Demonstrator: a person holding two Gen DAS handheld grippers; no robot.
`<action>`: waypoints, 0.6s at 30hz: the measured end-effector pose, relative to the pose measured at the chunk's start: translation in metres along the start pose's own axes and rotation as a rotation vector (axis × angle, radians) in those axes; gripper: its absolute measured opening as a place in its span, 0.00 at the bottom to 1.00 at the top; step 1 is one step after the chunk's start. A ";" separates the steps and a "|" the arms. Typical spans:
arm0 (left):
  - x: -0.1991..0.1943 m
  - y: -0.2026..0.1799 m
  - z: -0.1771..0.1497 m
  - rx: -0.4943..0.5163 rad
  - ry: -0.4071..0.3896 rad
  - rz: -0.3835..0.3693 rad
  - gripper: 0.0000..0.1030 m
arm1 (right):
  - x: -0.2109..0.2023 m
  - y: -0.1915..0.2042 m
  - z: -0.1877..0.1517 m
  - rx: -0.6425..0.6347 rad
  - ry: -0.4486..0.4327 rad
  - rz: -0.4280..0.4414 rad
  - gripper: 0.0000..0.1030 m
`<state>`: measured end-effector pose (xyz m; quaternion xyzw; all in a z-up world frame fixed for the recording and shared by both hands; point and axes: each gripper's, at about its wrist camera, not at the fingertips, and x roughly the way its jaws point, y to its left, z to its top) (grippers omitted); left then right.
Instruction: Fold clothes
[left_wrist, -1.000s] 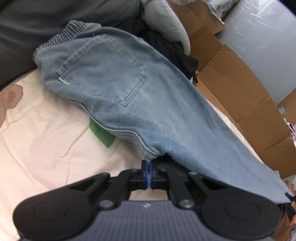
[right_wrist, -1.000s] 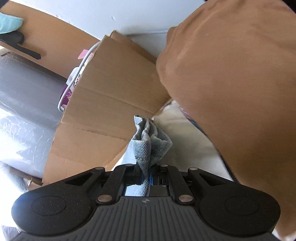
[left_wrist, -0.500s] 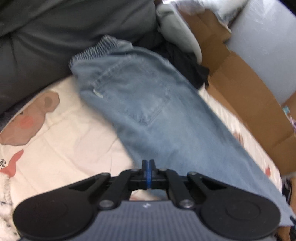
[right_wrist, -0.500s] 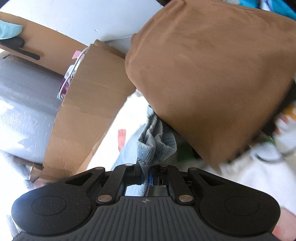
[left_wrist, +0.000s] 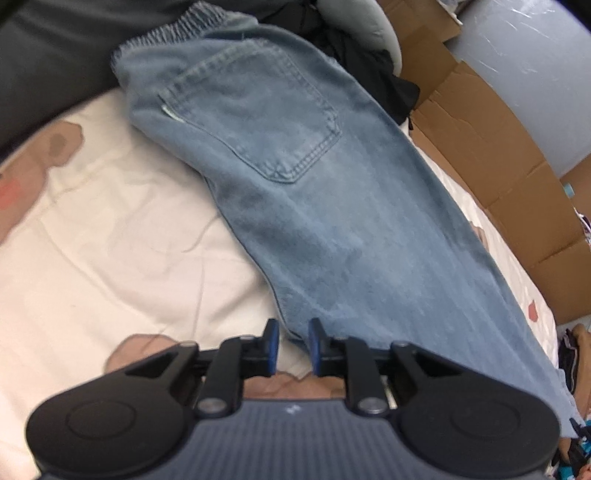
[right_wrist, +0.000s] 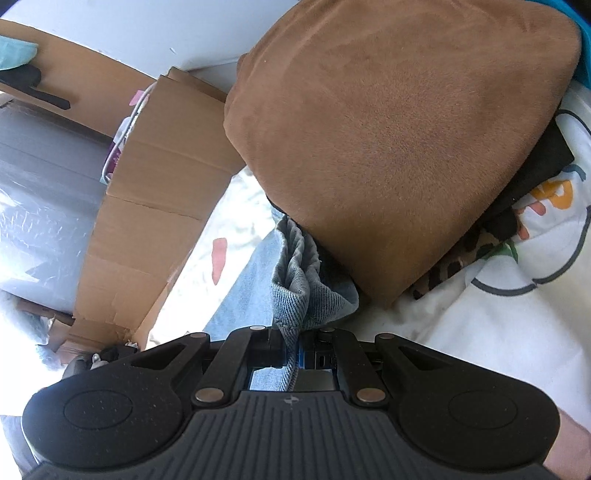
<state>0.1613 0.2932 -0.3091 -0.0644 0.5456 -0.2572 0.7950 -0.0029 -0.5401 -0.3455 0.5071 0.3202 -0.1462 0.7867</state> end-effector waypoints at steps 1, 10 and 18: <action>0.004 0.001 -0.001 -0.002 0.002 -0.014 0.17 | 0.002 -0.001 0.001 -0.001 0.001 -0.003 0.04; 0.033 0.016 -0.006 -0.025 0.004 -0.080 0.19 | 0.012 -0.001 0.005 -0.028 0.014 -0.034 0.04; 0.046 0.020 -0.004 -0.023 -0.006 -0.130 0.19 | 0.017 0.008 0.013 -0.058 0.019 -0.042 0.05</action>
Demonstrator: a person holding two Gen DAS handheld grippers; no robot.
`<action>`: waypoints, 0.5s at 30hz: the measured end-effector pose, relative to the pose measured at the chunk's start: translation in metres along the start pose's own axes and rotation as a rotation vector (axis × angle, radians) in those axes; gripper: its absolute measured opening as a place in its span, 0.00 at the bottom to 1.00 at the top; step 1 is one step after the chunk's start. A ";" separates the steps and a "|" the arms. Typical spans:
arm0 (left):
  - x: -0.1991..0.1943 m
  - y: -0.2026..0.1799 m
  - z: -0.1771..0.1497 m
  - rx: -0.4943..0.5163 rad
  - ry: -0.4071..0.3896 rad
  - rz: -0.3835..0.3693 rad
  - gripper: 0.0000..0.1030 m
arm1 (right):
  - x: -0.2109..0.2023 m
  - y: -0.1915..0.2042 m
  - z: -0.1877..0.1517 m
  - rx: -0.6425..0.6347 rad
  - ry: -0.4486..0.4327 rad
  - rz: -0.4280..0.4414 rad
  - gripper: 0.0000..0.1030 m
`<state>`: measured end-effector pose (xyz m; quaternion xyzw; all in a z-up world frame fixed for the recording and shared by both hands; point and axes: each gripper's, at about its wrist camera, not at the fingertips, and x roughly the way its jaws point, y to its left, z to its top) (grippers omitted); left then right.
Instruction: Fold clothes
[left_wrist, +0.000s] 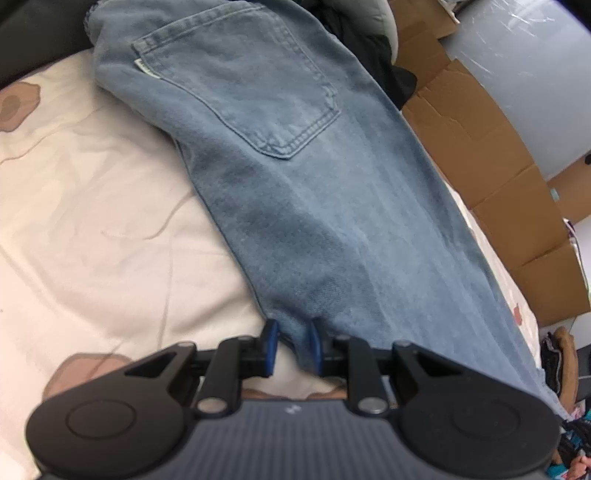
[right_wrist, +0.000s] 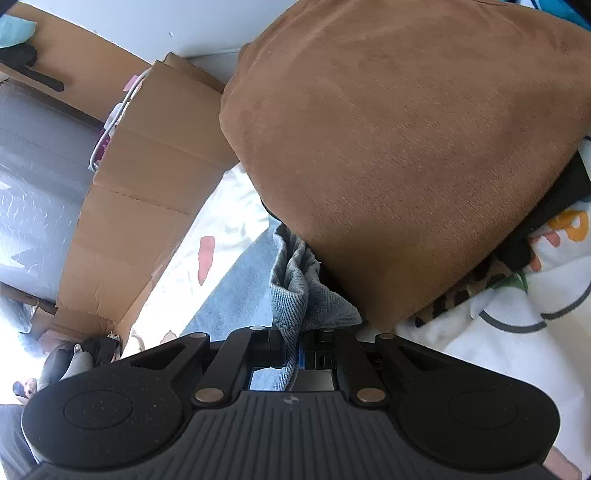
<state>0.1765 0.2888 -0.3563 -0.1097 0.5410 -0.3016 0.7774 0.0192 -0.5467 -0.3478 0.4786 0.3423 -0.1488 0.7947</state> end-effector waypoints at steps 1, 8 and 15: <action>-0.001 0.001 0.001 -0.013 -0.002 -0.013 0.19 | 0.000 0.000 0.000 0.001 -0.001 0.001 0.05; -0.015 0.008 0.000 -0.086 -0.046 -0.119 0.26 | -0.001 -0.001 0.000 0.002 0.002 0.002 0.05; -0.005 0.013 0.001 -0.078 -0.039 -0.083 0.41 | 0.000 -0.002 -0.001 0.006 0.006 -0.005 0.05</action>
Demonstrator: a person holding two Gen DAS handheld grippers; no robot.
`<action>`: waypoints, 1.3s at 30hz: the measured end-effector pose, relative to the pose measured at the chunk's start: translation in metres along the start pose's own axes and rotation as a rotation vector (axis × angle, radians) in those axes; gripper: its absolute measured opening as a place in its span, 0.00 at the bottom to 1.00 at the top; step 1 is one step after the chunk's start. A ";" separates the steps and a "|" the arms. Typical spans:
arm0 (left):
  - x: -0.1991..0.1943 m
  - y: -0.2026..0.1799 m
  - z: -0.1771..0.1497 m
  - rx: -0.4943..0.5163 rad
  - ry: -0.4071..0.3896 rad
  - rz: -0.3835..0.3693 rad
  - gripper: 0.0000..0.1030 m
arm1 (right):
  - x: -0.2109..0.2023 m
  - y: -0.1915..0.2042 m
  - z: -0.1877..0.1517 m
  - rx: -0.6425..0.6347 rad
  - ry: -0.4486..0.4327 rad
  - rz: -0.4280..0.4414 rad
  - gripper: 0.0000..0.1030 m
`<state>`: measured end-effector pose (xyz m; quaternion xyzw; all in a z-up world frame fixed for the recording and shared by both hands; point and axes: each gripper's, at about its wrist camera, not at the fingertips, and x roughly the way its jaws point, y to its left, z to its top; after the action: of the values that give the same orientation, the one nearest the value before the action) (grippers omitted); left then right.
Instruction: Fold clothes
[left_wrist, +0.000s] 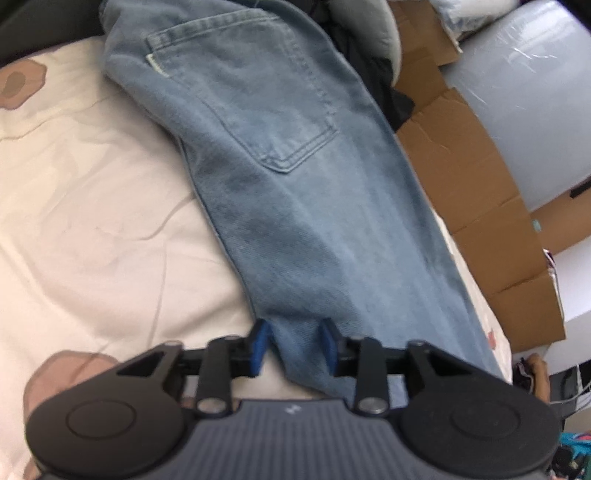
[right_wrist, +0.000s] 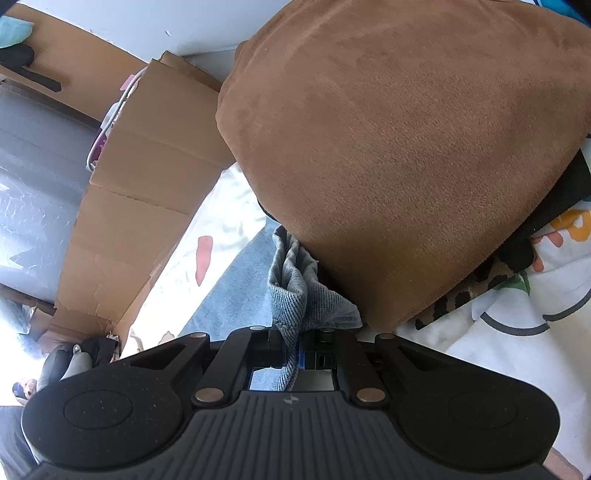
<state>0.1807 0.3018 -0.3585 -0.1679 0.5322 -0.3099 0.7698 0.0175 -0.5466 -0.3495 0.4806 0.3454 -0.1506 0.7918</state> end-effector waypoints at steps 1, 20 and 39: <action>0.003 0.000 0.002 -0.004 -0.001 -0.002 0.43 | 0.000 0.000 0.000 -0.003 0.001 -0.001 0.05; -0.010 0.017 -0.001 -0.181 -0.001 -0.148 0.32 | 0.001 -0.004 0.000 0.024 0.001 0.012 0.05; 0.000 0.017 0.013 -0.116 -0.029 -0.059 0.49 | 0.003 -0.008 -0.001 0.019 0.014 -0.002 0.05</action>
<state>0.1979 0.3137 -0.3631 -0.2326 0.5328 -0.2986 0.7569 0.0146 -0.5490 -0.3567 0.4890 0.3498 -0.1513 0.7846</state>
